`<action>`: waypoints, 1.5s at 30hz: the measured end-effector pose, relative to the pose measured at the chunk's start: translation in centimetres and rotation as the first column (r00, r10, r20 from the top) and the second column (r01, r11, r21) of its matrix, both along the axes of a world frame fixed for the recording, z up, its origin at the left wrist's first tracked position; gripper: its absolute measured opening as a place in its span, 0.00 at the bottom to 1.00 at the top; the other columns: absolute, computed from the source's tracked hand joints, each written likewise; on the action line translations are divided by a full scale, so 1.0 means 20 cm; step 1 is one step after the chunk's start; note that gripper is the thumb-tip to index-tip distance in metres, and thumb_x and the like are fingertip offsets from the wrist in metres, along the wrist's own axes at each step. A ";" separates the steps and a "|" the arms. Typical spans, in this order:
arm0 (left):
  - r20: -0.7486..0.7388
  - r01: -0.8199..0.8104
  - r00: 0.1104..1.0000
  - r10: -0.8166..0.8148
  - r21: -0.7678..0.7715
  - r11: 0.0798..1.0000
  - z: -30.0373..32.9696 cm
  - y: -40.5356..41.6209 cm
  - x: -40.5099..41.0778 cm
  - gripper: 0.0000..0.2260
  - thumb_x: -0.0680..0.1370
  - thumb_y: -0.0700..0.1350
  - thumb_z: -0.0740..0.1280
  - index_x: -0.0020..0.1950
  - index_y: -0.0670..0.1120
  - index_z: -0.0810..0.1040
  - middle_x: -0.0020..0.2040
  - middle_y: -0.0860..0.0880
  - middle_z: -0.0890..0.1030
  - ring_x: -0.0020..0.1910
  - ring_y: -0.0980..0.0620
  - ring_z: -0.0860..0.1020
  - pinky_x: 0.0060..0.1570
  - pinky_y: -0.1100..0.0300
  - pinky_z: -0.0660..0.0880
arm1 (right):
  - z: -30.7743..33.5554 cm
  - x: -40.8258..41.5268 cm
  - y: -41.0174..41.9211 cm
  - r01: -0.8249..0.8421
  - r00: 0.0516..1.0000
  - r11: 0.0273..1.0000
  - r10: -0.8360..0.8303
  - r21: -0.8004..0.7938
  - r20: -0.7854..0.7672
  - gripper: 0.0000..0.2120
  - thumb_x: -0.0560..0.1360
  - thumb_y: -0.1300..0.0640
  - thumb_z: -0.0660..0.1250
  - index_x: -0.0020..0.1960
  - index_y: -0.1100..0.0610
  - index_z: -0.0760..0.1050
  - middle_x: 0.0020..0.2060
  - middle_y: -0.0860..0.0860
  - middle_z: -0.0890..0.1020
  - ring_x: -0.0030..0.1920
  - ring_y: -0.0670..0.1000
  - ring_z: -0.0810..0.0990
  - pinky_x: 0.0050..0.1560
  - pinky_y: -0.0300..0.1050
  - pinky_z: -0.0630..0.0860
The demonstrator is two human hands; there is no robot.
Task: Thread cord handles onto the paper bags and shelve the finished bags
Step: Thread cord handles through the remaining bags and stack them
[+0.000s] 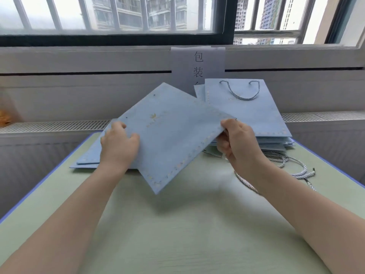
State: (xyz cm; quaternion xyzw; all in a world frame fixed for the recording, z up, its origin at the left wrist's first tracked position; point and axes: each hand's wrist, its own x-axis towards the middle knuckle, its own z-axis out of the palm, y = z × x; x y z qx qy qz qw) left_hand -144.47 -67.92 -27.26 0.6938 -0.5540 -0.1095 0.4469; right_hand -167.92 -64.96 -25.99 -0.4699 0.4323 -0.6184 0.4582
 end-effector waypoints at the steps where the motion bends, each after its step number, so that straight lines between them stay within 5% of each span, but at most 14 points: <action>1: -0.122 -0.039 0.992 0.042 0.024 0.999 -0.01 -0.01 0.03 0.20 0.76 0.46 0.65 0.66 0.40 0.67 0.63 0.41 0.72 0.63 0.40 0.71 0.58 0.50 0.69 | 0.01 -0.01 0.00 0.009 0.999 0.999 -0.008 -0.036 0.036 0.16 0.77 0.62 0.54 0.31 0.54 0.63 0.26 0.51 0.60 0.25 0.48 0.55 0.29 0.45 0.49; 3: -0.522 -0.012 0.852 0.022 0.023 1.000 0.00 0.00 0.06 0.15 0.76 0.47 0.67 0.59 0.41 0.71 0.54 0.43 0.77 0.54 0.43 0.76 0.46 0.55 0.75 | 0.01 -0.02 0.01 -0.030 0.997 0.995 0.036 -0.095 0.069 0.13 0.77 0.61 0.54 0.34 0.55 0.62 0.26 0.51 0.60 0.25 0.48 0.55 0.30 0.47 0.48; 5: -0.852 0.152 0.516 -0.090 -0.012 0.988 0.03 0.01 0.08 0.05 0.80 0.43 0.63 0.54 0.42 0.73 0.41 0.46 0.81 0.40 0.48 0.81 0.31 0.60 0.77 | 0.01 -0.02 0.01 -0.107 0.990 0.986 0.118 -0.131 0.074 0.11 0.77 0.57 0.54 0.37 0.57 0.64 0.27 0.52 0.60 0.25 0.48 0.55 0.30 0.47 0.47; 7: -0.960 0.265 0.250 -0.127 -0.059 0.962 0.06 0.04 0.09 0.07 0.81 0.38 0.57 0.57 0.42 0.72 0.39 0.46 0.83 0.34 0.50 0.83 0.29 0.56 0.78 | 0.03 -0.02 0.01 -0.172 0.973 0.977 0.189 -0.130 0.135 0.15 0.79 0.50 0.53 0.41 0.58 0.68 0.27 0.52 0.65 0.26 0.49 0.55 0.29 0.45 0.48; 9: -0.976 0.318 0.176 -0.127 -0.066 0.946 0.09 0.07 0.08 0.09 0.80 0.36 0.55 0.57 0.40 0.73 0.42 0.44 0.84 0.34 0.49 0.84 0.30 0.55 0.79 | 0.06 -0.05 -0.01 -0.165 0.935 0.982 0.186 -0.094 0.302 0.20 0.80 0.45 0.50 0.43 0.58 0.70 0.25 0.50 0.70 0.24 0.48 0.58 0.25 0.40 0.50; 18: -0.837 0.590 0.510 -0.196 0.175 0.788 0.12 0.16 -0.06 0.10 0.75 0.38 0.57 0.45 0.39 0.78 0.36 0.43 0.81 0.28 0.47 0.79 0.32 0.61 0.77 | 0.12 -0.20 -0.05 -0.076 0.927 0.996 0.091 -0.056 0.364 0.08 0.80 0.61 0.58 0.46 0.55 0.74 0.29 0.46 0.78 0.25 0.44 0.69 0.25 0.33 0.64; 24: -0.617 0.578 0.704 -0.352 0.210 0.788 0.13 0.14 -0.13 0.08 0.76 0.32 0.56 0.38 0.41 0.70 0.32 0.44 0.76 0.22 0.54 0.76 0.23 0.69 0.72 | 0.09 -0.15 -0.03 0.088 0.882 0.971 -0.181 -0.224 -0.436 0.09 0.79 0.62 0.59 0.51 0.53 0.76 0.40 0.47 0.80 0.38 0.40 0.75 0.40 0.33 0.71; 28: -0.723 0.777 0.469 -0.508 0.064 0.626 0.11 0.17 -0.11 0.14 0.67 0.35 0.60 0.51 0.37 0.74 0.44 0.41 0.78 0.39 0.45 0.79 0.35 0.59 0.77 | 0.03 -0.10 -0.01 0.036 0.573 0.956 -0.258 -0.290 -0.778 0.09 0.80 0.55 0.60 0.58 0.53 0.73 0.42 0.41 0.74 0.49 0.47 0.75 0.48 0.39 0.71; 32: -0.772 0.896 0.322 -0.547 0.062 0.440 0.09 0.20 -0.12 0.15 0.65 0.34 0.61 0.50 0.37 0.78 0.44 0.41 0.81 0.36 0.47 0.81 0.34 0.59 0.78 | 0.01 -0.06 0.02 -0.007 0.401 0.958 -0.261 -0.287 -0.878 0.12 0.80 0.52 0.58 0.61 0.55 0.71 0.51 0.49 0.77 0.55 0.52 0.75 0.59 0.50 0.69; 36: -0.726 0.885 0.410 -0.552 0.171 0.433 0.10 0.23 -0.18 0.12 0.71 0.37 0.69 0.54 0.37 0.78 0.46 0.42 0.83 0.38 0.50 0.82 0.36 0.61 0.79 | -0.02 -0.02 0.03 -0.100 0.376 0.962 -0.200 -0.254 -0.905 0.10 0.80 0.55 0.58 0.56 0.58 0.74 0.46 0.48 0.75 0.53 0.51 0.74 0.52 0.42 0.67; 38: -0.555 0.760 0.604 -0.572 0.185 0.622 0.07 0.20 -0.21 0.12 0.77 0.40 0.67 0.59 0.39 0.75 0.46 0.44 0.82 0.38 0.52 0.81 0.37 0.62 0.77 | -0.04 -0.01 0.03 -0.144 0.351 0.961 -0.175 -0.238 -0.920 0.10 0.80 0.55 0.58 0.54 0.58 0.75 0.47 0.49 0.76 0.51 0.50 0.74 0.49 0.40 0.66; 40: -0.060 0.548 0.836 -0.545 0.050 0.835 0.02 0.16 -0.21 0.09 0.79 0.40 0.64 0.59 0.43 0.73 0.45 0.49 0.78 0.37 0.54 0.77 0.39 0.66 0.73 | -0.06 0.00 0.02 -0.177 0.330 0.954 -0.173 -0.241 -0.928 0.09 0.80 0.55 0.58 0.53 0.58 0.75 0.45 0.48 0.75 0.49 0.50 0.73 0.48 0.41 0.66; 42: 0.322 0.550 0.807 -0.495 -0.104 0.829 -0.01 0.14 -0.20 0.08 0.79 0.40 0.63 0.57 0.45 0.76 0.45 0.53 0.75 0.41 0.58 0.74 0.41 0.72 0.69 | -0.07 0.01 0.02 -0.214 0.322 0.938 -0.194 -0.271 -0.927 0.09 0.80 0.57 0.58 0.51 0.58 0.76 0.45 0.48 0.76 0.48 0.50 0.74 0.49 0.42 0.68; 45: 0.485 0.606 0.709 -0.512 -0.047 0.794 -0.04 0.14 -0.21 0.05 0.78 0.44 0.65 0.51 0.47 0.80 0.47 0.53 0.77 0.48 0.55 0.73 0.48 0.63 0.67 | -0.09 0.02 0.01 -0.245 0.383 0.896 -0.262 -0.371 -0.886 0.08 0.78 0.64 0.60 0.50 0.58 0.78 0.45 0.51 0.81 0.47 0.52 0.78 0.49 0.47 0.72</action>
